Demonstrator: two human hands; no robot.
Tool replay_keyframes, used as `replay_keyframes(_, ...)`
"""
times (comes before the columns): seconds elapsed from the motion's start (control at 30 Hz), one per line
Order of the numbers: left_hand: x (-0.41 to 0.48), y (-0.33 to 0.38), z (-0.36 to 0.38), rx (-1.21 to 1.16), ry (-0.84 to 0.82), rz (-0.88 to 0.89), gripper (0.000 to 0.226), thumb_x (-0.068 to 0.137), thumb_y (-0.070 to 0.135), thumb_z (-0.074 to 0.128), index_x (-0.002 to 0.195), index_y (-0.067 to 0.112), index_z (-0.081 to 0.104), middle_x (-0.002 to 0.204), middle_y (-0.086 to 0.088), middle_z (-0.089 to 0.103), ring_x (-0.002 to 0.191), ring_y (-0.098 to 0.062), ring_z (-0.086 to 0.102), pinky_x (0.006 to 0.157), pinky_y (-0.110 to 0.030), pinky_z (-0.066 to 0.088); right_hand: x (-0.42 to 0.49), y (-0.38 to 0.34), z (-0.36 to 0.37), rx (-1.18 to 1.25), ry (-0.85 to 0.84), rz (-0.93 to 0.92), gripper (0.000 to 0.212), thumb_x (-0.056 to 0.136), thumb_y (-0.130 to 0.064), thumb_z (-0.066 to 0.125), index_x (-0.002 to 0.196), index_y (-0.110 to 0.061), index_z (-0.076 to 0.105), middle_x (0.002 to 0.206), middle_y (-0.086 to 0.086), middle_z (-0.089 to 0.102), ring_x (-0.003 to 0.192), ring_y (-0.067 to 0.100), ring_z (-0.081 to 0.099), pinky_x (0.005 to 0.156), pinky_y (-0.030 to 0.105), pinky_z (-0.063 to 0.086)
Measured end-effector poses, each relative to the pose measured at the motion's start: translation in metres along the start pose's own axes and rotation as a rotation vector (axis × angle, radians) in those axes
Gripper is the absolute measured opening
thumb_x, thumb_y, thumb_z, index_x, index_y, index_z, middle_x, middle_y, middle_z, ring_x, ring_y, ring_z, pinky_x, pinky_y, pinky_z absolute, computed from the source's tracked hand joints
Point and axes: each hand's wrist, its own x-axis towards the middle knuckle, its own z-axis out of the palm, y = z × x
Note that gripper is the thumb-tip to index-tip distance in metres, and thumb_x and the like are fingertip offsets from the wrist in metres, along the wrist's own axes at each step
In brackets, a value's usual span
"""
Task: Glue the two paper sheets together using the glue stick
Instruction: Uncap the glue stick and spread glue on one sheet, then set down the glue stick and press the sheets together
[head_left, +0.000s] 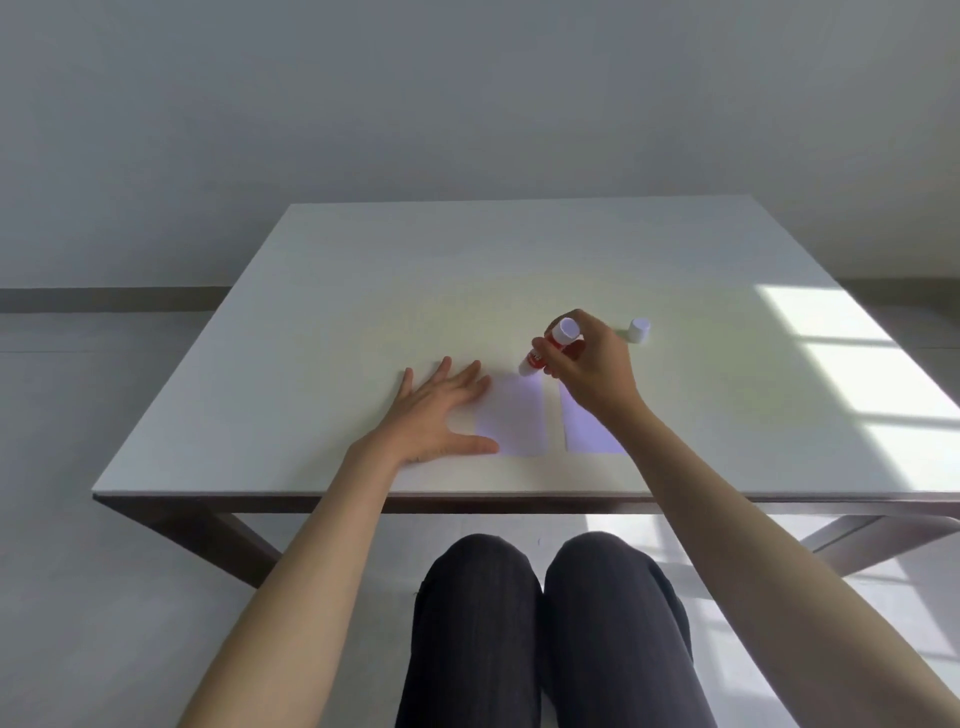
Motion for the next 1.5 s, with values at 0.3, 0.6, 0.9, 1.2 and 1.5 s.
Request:
replay_keyframes(0.3, -0.001, 0.002, -0.001, -0.022, -0.006, 0.001, 0.091, 0.075, 0.061, 0.061, 0.15, 0.032, 0.018, 0.159, 0.021, 0.004, 0.148, -0.009, -0.01, 0.116, -0.047, -0.016, -0.015, 0.005, -0.011, 0.014, -0.169, 0.079, 0.017, 0.085, -0.011, 0.065, 0.08, 0.004, 0.059, 0.06, 0.005, 0.065, 0.046, 0.018, 0.062, 0.053, 0.029, 0.054)
replay_keyframes(0.6, -0.002, -0.002, -0.001, 0.005, -0.007, 0.017, 0.097, 0.08, 0.059, 0.057, 0.151, 0.03, -0.003, 0.159, 0.018, -0.008, 0.147, -0.008, -0.012, 0.117, -0.046, -0.016, -0.023, 0.003, -0.03, 0.905, 0.095, 0.475, 0.008, 0.091, -0.005, 0.057, 0.085, -0.001, 0.058, 0.067, 0.012, 0.066, 0.055, 0.022, 0.07, 0.06, 0.027, 0.061)
replay_keyframes(0.9, -0.005, 0.065, -0.016, -0.831, 0.327, 0.147, 0.031, 0.081, 0.026, 0.071, 0.111, 0.034, 0.067, 0.116, 0.023, 0.064, 0.114, 0.008, 0.057, 0.105, -0.021, 0.041, -0.054, -0.023, 0.008, 1.531, 0.004, 0.892, 0.014, 0.092, -0.016, 0.058, 0.092, -0.002, 0.06, 0.064, 0.008, 0.071, 0.055, 0.018, 0.07, 0.055, 0.024, 0.06)
replay_keyframes(1.2, 0.012, 0.057, -0.058, -0.653, 0.639, 0.052, 0.02, 0.079, 0.027, 0.062, 0.06, 0.025, 0.069, 0.064, 0.015, 0.074, 0.073, 0.006, 0.068, 0.07, -0.005, 0.043, -0.075, -0.016, -0.003, 0.863, -0.089, 0.655, 0.033, 0.093, -0.026, 0.057, 0.121, -0.007, 0.055, 0.11, 0.013, 0.059, 0.082, 0.027, 0.064, 0.066, 0.032, 0.054)
replay_keyframes(1.5, 0.043, 0.024, -0.049, -0.427, 0.64, -0.238, 0.021, 0.074, 0.027, 0.057, 0.059, 0.016, 0.067, 0.061, 0.009, 0.073, 0.066, -0.003, 0.061, 0.058, -0.024, 0.039, -0.089, -0.015, -0.001, 0.428, -0.083, 0.485, 0.027, 0.095, -0.015, 0.052, 0.12, -0.015, 0.061, 0.108, 0.0, 0.06, 0.079, 0.017, 0.062, 0.061, 0.023, 0.053)
